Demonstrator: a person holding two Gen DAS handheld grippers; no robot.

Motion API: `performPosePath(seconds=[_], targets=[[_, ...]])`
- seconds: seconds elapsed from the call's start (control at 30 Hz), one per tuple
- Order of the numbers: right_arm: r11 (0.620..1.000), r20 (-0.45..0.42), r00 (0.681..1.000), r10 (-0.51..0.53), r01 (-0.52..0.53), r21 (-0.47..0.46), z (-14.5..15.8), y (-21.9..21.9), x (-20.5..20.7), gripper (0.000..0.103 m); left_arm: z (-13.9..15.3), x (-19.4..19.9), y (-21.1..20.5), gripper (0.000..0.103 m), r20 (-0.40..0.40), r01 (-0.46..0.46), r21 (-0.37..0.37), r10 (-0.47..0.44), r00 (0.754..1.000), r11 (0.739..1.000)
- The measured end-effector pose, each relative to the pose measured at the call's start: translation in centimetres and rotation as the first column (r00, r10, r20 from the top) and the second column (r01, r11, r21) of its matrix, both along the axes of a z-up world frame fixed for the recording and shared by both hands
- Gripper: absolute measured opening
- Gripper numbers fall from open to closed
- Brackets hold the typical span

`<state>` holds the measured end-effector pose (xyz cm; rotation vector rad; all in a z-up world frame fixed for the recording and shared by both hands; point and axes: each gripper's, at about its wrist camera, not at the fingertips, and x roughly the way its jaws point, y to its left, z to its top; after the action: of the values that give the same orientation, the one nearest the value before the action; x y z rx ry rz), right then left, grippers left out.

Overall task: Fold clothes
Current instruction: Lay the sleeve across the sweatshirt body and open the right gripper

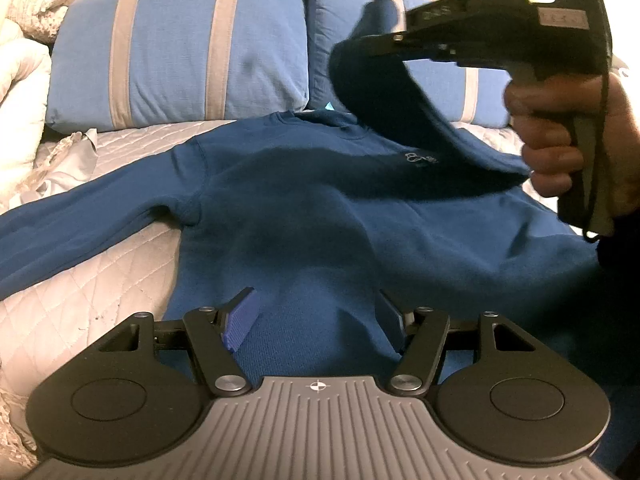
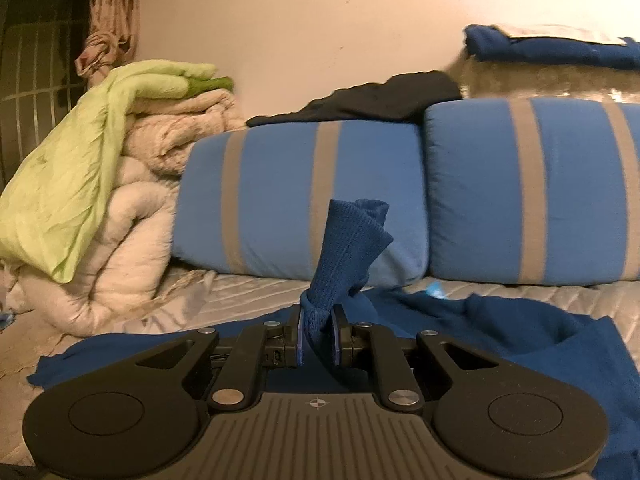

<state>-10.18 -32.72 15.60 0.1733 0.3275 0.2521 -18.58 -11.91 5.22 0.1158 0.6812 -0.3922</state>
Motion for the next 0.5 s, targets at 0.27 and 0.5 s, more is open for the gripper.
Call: performPosePath(seconds=[0.27, 0.5], targets=[[0.999, -0.007, 0.999, 0.033, -0.033, -0.031, -0.3, 2.5, 0.4, 0.030, 0.0, 0.1, 0.0, 0.064, 0.000, 0.000, -0.005, 0.000, 1.000, 1.000], [0.997, 0.020, 0.998, 0.061, -0.060, -0.045, 0.0, 2.9, -0.3, 0.090, 0.1, 0.1, 0.1, 0.064, 0.000, -0.001, -0.005, 0.001, 1.000, 1.000]])
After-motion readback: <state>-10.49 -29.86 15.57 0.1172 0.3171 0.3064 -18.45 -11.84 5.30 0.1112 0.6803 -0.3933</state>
